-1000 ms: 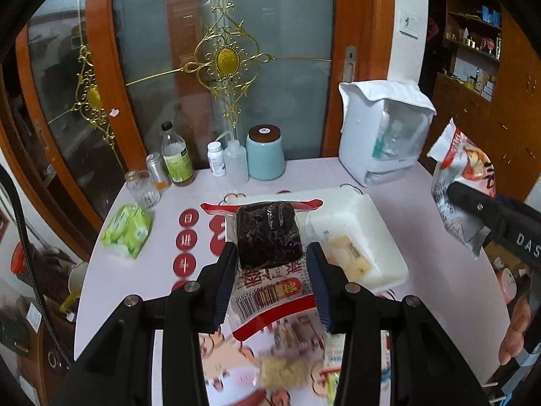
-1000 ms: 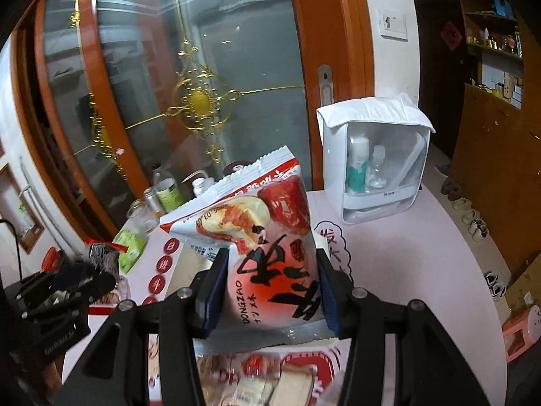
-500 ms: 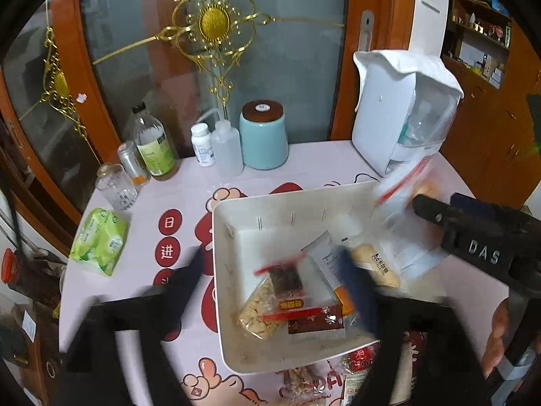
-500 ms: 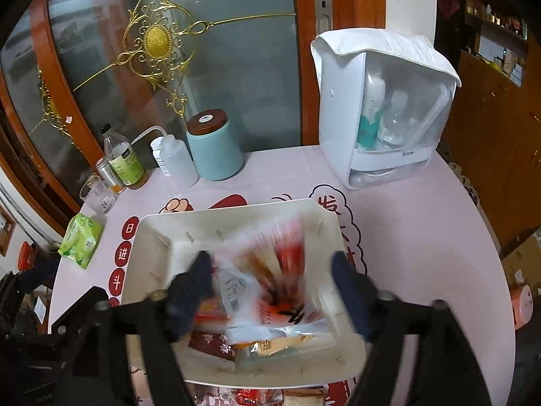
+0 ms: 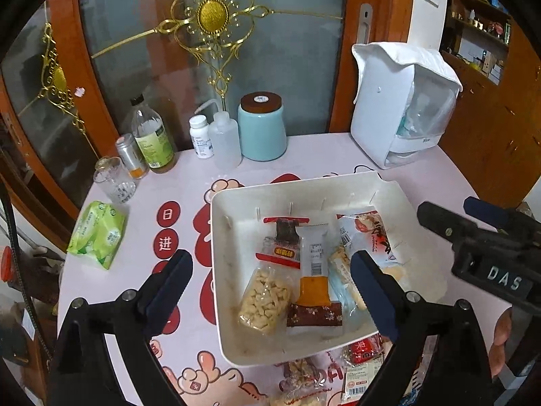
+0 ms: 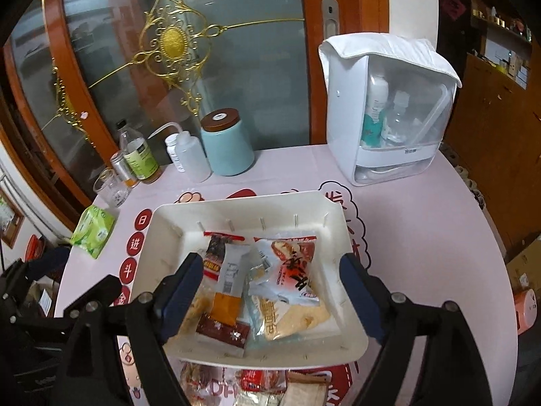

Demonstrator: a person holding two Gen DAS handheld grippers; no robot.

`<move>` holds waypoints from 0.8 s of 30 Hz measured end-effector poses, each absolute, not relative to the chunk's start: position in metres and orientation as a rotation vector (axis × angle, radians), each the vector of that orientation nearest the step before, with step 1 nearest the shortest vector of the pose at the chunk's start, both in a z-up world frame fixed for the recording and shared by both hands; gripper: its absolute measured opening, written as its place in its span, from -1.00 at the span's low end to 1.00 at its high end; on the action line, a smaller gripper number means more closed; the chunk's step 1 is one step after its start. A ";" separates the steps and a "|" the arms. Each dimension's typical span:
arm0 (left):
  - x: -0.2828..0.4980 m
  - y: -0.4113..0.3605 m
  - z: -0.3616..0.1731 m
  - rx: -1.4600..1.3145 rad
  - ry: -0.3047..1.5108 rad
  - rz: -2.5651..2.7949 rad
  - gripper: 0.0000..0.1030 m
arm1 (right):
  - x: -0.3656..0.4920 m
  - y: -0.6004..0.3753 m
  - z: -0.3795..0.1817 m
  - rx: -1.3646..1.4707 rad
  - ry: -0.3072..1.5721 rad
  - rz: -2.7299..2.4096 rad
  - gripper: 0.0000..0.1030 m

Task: Organize snacks
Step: 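Place both held packs into the white tray and open both tools, then withdraw both tools from the tray toward the remaining snacks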

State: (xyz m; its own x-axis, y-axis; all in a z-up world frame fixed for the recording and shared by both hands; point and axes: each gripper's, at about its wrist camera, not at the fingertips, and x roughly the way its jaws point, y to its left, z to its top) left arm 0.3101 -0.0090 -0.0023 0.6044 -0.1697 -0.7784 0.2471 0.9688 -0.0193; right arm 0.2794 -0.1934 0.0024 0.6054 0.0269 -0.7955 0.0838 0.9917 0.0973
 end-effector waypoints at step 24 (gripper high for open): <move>0.158 -0.013 0.053 0.073 0.808 -0.137 0.94 | 0.156 -0.238 0.039 0.056 0.866 0.136 0.62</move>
State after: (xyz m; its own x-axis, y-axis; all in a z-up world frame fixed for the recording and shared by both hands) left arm 0.1582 -0.0129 0.0528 0.6830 -0.0938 -0.7244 0.1495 0.9887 0.0130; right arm 0.1563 -0.2384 0.0389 0.6396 0.1419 -0.7555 -0.0966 0.9899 0.1041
